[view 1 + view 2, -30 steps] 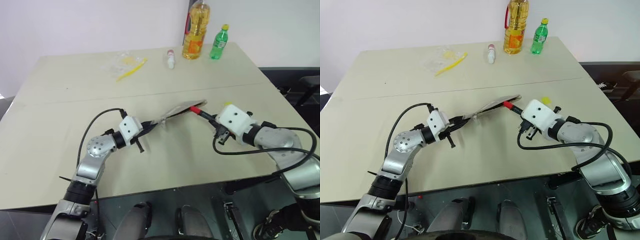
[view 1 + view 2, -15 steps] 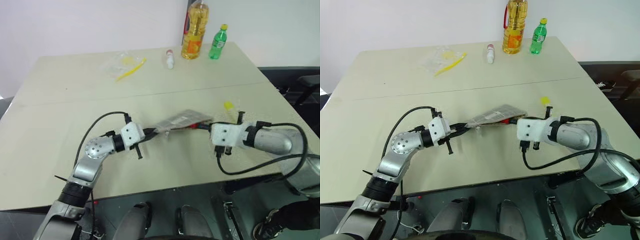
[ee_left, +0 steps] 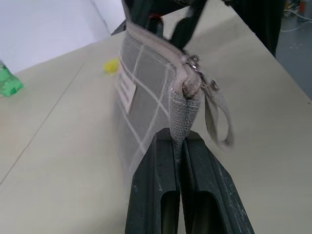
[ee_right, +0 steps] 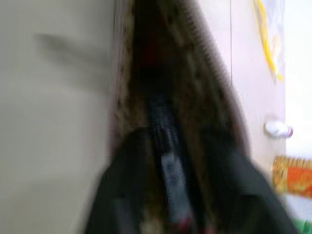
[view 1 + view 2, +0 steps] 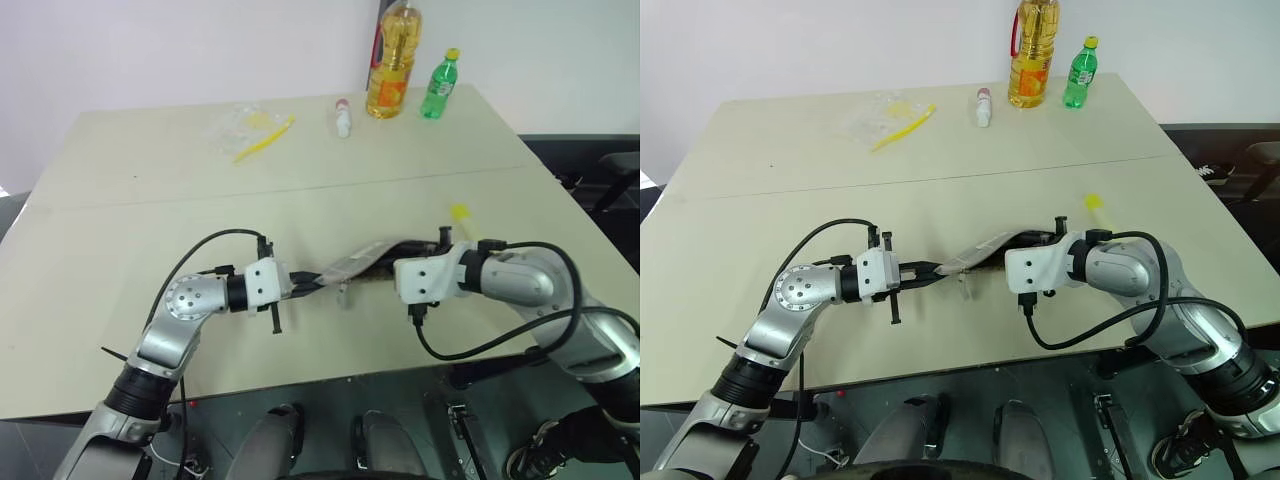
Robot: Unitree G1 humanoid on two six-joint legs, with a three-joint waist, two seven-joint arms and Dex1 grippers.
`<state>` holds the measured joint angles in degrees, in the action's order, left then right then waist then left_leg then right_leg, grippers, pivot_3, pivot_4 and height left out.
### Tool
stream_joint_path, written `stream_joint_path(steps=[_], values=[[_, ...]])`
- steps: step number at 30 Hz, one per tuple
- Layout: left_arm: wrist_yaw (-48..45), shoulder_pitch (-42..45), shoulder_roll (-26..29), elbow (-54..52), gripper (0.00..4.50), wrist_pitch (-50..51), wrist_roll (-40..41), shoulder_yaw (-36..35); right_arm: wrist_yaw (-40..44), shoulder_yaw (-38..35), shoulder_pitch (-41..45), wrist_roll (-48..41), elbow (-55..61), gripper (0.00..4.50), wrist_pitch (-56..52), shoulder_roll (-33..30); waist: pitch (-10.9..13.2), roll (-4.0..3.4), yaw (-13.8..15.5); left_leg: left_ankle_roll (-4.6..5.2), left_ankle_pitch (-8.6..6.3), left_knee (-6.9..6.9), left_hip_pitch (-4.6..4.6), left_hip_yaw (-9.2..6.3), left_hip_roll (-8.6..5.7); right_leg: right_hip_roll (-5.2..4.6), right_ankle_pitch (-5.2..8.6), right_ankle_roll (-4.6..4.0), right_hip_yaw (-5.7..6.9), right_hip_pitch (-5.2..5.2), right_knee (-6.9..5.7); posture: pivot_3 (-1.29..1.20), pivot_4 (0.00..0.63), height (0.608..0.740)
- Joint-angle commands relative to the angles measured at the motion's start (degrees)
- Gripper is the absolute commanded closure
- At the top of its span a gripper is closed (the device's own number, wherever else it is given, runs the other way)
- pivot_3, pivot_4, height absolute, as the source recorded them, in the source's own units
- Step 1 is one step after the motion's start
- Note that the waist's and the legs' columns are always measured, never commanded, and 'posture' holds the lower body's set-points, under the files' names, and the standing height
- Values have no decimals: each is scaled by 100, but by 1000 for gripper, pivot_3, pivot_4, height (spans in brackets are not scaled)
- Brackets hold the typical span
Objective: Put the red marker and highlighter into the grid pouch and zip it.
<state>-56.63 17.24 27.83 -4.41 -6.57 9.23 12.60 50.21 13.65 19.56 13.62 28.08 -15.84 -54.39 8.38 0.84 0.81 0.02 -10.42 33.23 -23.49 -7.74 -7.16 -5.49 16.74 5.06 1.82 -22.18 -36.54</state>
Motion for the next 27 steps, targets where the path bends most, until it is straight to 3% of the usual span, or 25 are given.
stream_joint_path(steps=[1, 5, 7, 10, 19, 26, 27], values=[[261, 48, -82, 25, 4500, 87, 25, -155, 135, -721, -139, -595, 528, 1703, -496, 127, 0, 0, 2, 0, 0, 0, 0, 0, 1, 0, 0, 0, 0, 0, 0, 0, 150, 740], [782, 161, -278, 349, 4500, 116, -211, -222, 325, -1736, -455, -1832, 1067, 1703, -1598, 457, 0, 1, 3, 1, 0, 1, 0, -2, 1, 1, -1, 1, 0, 2, -1, 0, 150, 740], [1276, 262, -436, 639, 4500, 72, -477, -274, 20, -2534, -487, -2536, 1060, 1703, -2451, 992, -2, 7, 5, 1, 0, 2, 0, -2, 1, 1, -3, 4, 0, 4, 0, 0, 150, 740], [1957, 365, -698, 911, 4500, 6, -795, -345, -639, -3245, -765, -2486, 336, 1703, -2934, 1386, -4, 11, 21, 2, 0, 10, 1, -3, 0, 3, -19, 17, 0, 8, 0, 0, 150, 740], [2436, 446, -1068, 859, 4500, 216, -929, -244, -2102, -3293, -262, -2202, -2065, 1703, -2863, 1940, -6, -10, -22, 3, 1, 15, 3, 3, 0, 5, -36, 20, -2, 7, 2, 0, 150, 740], [2310, 322, -1047, 647, 4500, 312, -814, -233, -2032, -3181, 453, -2317, -3889, 1703, -2413, 1742, -7, -12, -10, 4, 2, 19, 3, 5, 0, 6, -37, 21, -2, 10, -1, 0, 150, 740], [2303, 313, -1048, 639, 4500, 318, -813, -236, -1986, -3162, 516, -2329, -4085, 1432, -2314, 1716, -7, -12, -10, 4, 2, 20, 3, 6, -1, 5, -37, 20, -2, 11, -1, 0, 150, 740]])
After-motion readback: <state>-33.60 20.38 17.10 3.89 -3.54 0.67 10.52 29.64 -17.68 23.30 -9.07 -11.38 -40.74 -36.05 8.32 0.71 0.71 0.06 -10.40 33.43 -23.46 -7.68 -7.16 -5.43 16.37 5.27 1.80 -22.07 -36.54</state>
